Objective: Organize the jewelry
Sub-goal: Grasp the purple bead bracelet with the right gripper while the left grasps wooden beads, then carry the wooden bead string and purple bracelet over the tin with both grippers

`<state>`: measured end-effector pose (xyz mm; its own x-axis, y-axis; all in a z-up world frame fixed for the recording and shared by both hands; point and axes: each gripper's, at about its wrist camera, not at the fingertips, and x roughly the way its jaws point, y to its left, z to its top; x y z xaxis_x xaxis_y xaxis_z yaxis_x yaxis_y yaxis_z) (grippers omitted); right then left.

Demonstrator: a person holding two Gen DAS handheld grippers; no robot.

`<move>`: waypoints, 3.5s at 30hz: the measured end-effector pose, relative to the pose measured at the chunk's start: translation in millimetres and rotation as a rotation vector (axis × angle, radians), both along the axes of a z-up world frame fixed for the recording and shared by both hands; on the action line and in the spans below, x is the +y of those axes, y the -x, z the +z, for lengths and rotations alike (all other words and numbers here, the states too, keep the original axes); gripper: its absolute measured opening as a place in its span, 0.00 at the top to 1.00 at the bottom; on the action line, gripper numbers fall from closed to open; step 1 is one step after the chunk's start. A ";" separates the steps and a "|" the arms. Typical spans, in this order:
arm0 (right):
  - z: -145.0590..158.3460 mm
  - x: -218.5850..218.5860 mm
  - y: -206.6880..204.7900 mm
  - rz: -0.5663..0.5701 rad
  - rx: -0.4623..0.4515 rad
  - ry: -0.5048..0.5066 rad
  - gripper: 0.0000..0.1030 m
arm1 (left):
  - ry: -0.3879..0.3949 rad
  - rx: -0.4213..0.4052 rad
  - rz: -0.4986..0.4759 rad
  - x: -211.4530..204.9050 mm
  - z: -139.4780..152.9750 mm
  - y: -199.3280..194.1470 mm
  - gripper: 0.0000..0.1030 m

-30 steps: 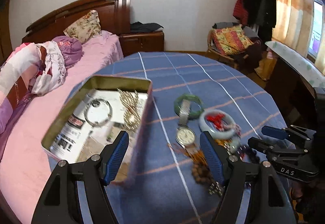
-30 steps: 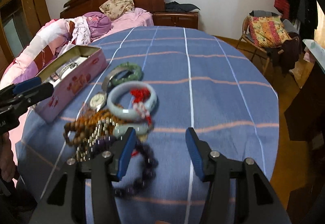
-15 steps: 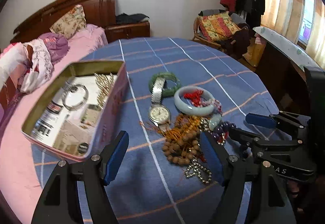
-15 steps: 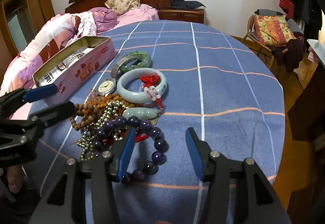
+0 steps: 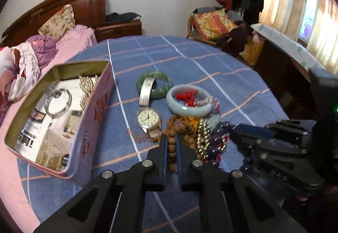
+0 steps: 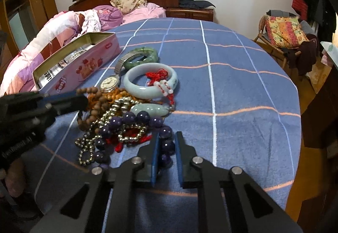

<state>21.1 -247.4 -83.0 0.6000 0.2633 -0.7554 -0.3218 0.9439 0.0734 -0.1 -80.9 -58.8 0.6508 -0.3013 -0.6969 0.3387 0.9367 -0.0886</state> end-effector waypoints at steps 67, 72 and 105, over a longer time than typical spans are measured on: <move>105.9 40.5 1.7 0.077 -0.276 -0.139 0.84 | 0.041 -0.344 0.184 92.1 133.0 -1.8 0.94; 112.4 58.8 -5.2 0.120 -0.281 -0.148 0.84 | 0.035 -0.329 0.224 107.1 126.8 -7.4 0.94; 107.7 178.8 -36.4 0.336 -0.224 -0.183 0.84 | 0.027 -0.203 0.349 164.3 81.6 -39.2 0.94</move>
